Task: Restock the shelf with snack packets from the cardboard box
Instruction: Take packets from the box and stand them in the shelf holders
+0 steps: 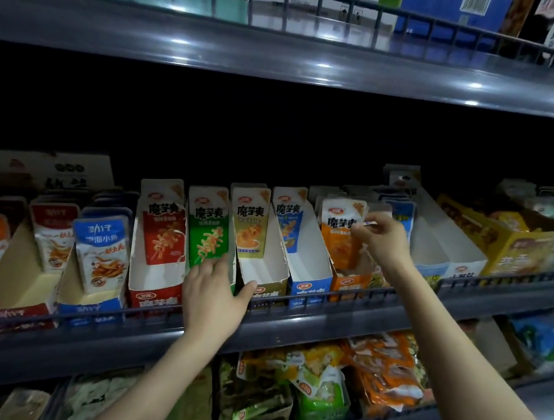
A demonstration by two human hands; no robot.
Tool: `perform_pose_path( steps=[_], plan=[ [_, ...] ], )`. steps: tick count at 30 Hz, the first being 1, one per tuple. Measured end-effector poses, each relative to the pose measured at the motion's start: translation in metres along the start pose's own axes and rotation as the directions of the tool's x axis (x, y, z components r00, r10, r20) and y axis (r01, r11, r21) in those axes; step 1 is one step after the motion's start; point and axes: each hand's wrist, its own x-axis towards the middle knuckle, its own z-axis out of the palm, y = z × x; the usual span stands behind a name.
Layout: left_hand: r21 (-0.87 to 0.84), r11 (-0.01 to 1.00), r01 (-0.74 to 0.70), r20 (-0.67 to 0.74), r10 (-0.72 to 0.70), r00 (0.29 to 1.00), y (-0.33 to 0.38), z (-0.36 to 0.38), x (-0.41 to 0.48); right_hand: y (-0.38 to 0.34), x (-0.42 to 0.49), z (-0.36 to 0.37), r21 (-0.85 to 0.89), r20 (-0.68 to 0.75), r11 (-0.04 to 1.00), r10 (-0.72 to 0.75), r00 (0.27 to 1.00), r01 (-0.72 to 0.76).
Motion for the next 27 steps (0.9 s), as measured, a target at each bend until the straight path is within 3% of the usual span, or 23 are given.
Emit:
perform_pose_path(
  steps=[2,9,12,20,27],
  plan=[
    [-0.005,1.0,-0.011,-0.005,0.011,1.0,0.0,0.001,0.0,0.007,-0.001,0.0,-0.1,0.044,0.995,0.028,0.999,-0.023],
    [-0.026,1.0,-0.007,-0.019,0.007,1.0,-0.001,0.003,0.0,0.011,0.005,-0.006,-0.076,0.117,0.997,0.023,0.993,-0.014],
    [-0.045,0.999,-0.007,-0.025,0.006,1.0,-0.001,0.004,0.001,0.008,0.008,-0.005,-0.211,0.08,0.976,-0.032,0.996,0.048],
    [-0.088,0.996,-0.003,-0.039,0.0,0.999,-0.003,0.007,0.0,0.004,0.02,0.007,-0.164,0.063,0.978,-0.12,0.991,0.129],
    [-0.099,0.995,-0.017,-0.052,0.012,0.999,-0.004,0.009,0.0,0.01,0.028,0.023,-0.353,-0.077,0.917,-0.225,0.971,0.184]
  ],
)
